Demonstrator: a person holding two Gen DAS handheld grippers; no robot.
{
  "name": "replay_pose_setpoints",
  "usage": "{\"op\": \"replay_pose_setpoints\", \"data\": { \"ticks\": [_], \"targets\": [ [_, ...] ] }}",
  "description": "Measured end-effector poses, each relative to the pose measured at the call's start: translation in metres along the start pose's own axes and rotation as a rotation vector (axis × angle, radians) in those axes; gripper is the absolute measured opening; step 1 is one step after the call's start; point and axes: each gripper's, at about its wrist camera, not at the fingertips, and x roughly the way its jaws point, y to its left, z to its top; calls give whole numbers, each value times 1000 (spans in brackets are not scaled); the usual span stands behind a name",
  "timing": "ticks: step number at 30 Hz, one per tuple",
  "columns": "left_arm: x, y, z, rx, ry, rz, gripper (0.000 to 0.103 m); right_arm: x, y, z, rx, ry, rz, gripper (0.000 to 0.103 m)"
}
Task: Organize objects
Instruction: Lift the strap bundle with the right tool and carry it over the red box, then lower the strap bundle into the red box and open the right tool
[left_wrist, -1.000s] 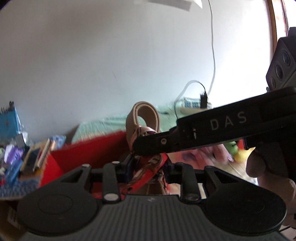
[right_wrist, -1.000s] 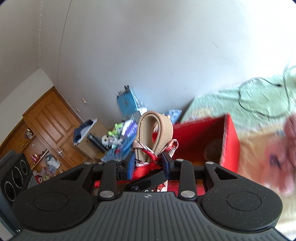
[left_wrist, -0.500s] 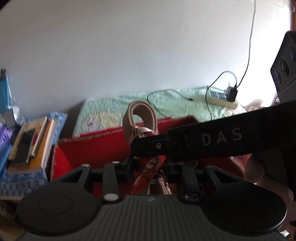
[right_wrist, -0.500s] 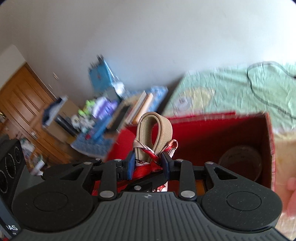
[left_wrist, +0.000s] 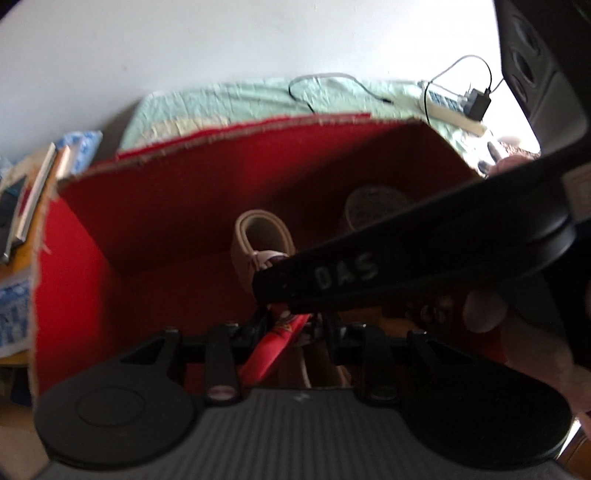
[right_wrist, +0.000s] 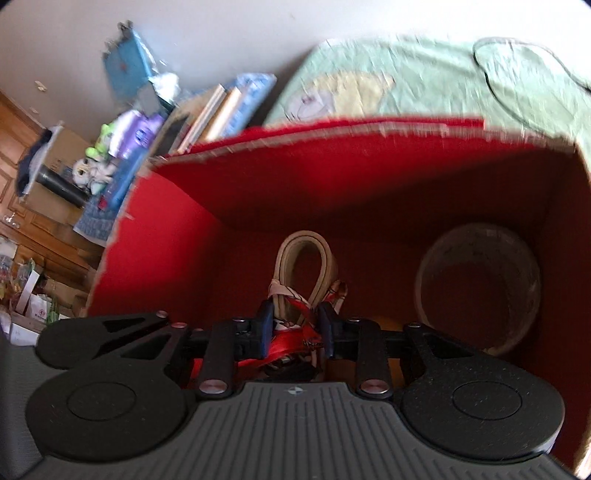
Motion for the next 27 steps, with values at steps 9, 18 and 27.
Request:
{"op": "replay_pose_setpoints", "data": {
  "ticks": [9, 18, 27],
  "targets": [
    [-6, 8, -4, 4, 2, 11, 34, 9, 14, 0, -54, 48, -110, 26],
    [-4, 14, -1, 0, 8, 25, 65, 11, 8, 1, -7, 42, -122, 23],
    [6, 15, 6, -13, 34, 63, 72, 12, 8, 3, -6, 40, -110, 24]
  ]
}}
